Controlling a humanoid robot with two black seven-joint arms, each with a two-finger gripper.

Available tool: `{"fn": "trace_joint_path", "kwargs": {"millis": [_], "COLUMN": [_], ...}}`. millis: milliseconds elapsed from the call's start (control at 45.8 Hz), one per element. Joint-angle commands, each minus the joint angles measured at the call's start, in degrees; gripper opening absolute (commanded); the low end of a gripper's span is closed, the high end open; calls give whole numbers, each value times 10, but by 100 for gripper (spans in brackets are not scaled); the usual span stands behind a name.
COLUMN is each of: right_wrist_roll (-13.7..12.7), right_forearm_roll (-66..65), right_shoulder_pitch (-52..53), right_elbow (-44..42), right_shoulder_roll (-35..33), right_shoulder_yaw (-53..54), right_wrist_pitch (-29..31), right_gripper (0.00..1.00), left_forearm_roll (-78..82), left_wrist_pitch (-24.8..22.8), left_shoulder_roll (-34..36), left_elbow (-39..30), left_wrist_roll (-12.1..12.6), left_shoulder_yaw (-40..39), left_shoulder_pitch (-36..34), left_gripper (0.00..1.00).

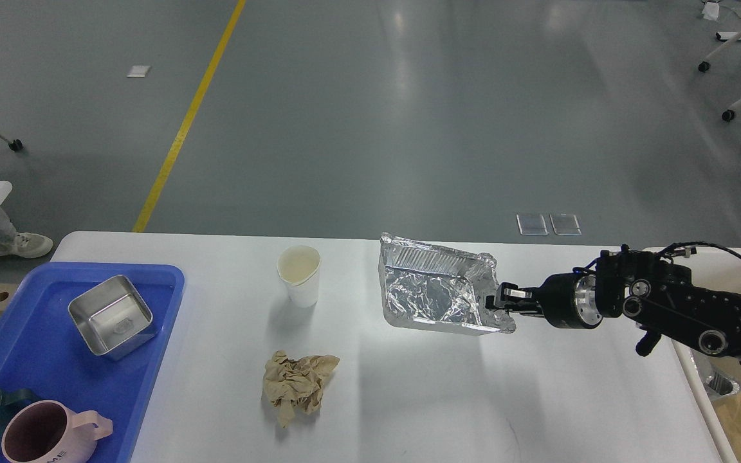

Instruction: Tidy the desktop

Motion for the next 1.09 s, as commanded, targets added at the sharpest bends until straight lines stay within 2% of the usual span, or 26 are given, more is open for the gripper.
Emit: {"fn": "trace_joint_path", "kwargs": {"millis": [0, 87, 175, 306, 371, 481, 546, 874, 1070], "right_wrist_roll": [-8, -10, -11, -10, -10, -10, -10, -10, -10], "right_forearm_roll": [31, 35, 36, 36, 36, 36, 35, 35, 35], "right_shoulder_pitch": [10, 18, 23, 26, 25, 25, 25, 24, 23], "right_elbow": [0, 1, 2, 3, 3, 3, 3, 3, 3], "right_shoulder_roll": [4, 1, 0, 0, 2, 3, 4, 4, 4], "right_shoulder_yaw": [0, 0, -1, -1, -1, -1, -1, -1, -1], "right_wrist_pitch": [0, 0, 1, 2, 2, 2, 2, 2, 2], "right_gripper": [0, 0, 0, 0, 0, 0, 0, 0, 0], "left_forearm_roll": [0, 4, 27, 98, 113, 154, 178, 303, 376], "left_wrist_pitch": [-18, -20, -23, -36, -68, -140, -162, -150, -93], "left_shoulder_roll": [24, 35, 76, 116, 126, 169, 181, 176, 61], "left_elbow": [1, 0, 1, -1, -1, -1, -2, 1, 8], "left_wrist_roll": [-3, -3, -3, -13, -36, -99, -116, -112, -84], "left_shoulder_yaw": [1, -5, -6, -5, -6, -5, -5, -5, -1], "left_shoulder_pitch": [0, -1, -1, -2, -2, -3, -4, -4, -10], "left_gripper": [97, 97, 97, 97, 97, 97, 97, 96, 96]}}
